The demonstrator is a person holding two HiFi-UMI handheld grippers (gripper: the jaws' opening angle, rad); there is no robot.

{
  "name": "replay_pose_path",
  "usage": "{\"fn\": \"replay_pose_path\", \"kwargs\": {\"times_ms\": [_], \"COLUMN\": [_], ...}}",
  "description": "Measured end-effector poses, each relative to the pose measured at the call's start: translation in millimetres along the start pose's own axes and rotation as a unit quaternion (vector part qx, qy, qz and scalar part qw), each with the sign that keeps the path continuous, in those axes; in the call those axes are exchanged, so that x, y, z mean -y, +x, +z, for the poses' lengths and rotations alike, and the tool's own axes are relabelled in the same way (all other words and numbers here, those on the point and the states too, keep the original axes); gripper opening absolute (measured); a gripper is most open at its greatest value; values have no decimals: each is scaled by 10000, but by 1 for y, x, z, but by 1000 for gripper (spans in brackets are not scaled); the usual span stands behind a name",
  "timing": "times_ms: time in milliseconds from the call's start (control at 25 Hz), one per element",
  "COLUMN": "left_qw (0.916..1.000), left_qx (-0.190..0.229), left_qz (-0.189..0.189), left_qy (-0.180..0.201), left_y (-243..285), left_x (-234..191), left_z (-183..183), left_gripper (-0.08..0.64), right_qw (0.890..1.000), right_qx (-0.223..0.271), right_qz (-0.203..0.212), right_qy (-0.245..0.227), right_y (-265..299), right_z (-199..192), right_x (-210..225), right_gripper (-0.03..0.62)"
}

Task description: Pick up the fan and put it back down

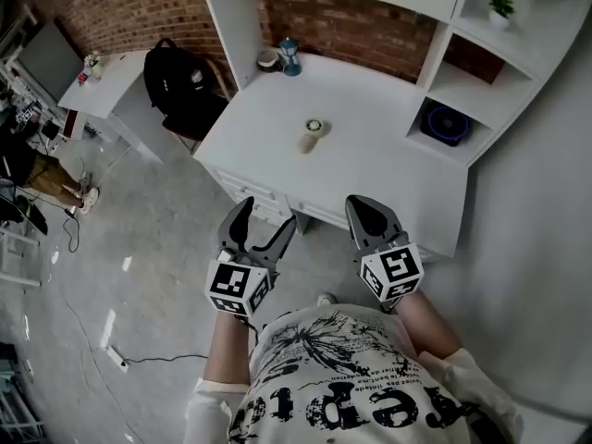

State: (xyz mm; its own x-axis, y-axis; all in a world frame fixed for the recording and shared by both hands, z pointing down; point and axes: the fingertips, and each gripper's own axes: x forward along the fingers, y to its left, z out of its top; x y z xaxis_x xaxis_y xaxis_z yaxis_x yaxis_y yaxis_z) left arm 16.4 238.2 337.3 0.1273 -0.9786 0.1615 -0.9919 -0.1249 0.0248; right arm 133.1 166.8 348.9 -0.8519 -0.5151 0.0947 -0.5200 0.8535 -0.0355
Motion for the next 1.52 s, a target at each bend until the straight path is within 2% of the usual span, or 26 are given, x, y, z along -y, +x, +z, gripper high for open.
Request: {"fn": "replay_pose_path", "kwargs": {"times_ms": [400,600,760,920,1080,1320,1520], "left_qw": [9975,9938,9881,9770,9636,9362,9148], "left_qx": [-517,-728,-1056,-1501,-1887,-2597,-3098], "left_qz": [-468,-828,-1107,-1504,-1849,-2297,-2475], "left_qy": [80,108,174,204,404,586,773], "left_y": [130,198,255,311,362,418,449], "left_x": [-26,-59,-94,-119,-137,-152,-154], "left_z": [-17,-26,-40,-66,-95,-144,-186], "left_gripper": [354,354,354,354,354,354,358], "right_qw": [9992,9976,9954,9919,9866,9776,9716], "right_qx": [-256,-435,-504,-452,-547,-725,-935], "right_qz": [-311,-533,-769,-1140,-1479,-1895,-2076], "right_qy": [65,107,277,342,417,561,640], "right_y": [62,114,163,207,239,270,285], "right_z": [-15,-25,-31,-32,-45,-70,-93], "right_x": [80,109,133,164,190,218,233], "right_gripper": [15,15,15,15,15,15,15]}}
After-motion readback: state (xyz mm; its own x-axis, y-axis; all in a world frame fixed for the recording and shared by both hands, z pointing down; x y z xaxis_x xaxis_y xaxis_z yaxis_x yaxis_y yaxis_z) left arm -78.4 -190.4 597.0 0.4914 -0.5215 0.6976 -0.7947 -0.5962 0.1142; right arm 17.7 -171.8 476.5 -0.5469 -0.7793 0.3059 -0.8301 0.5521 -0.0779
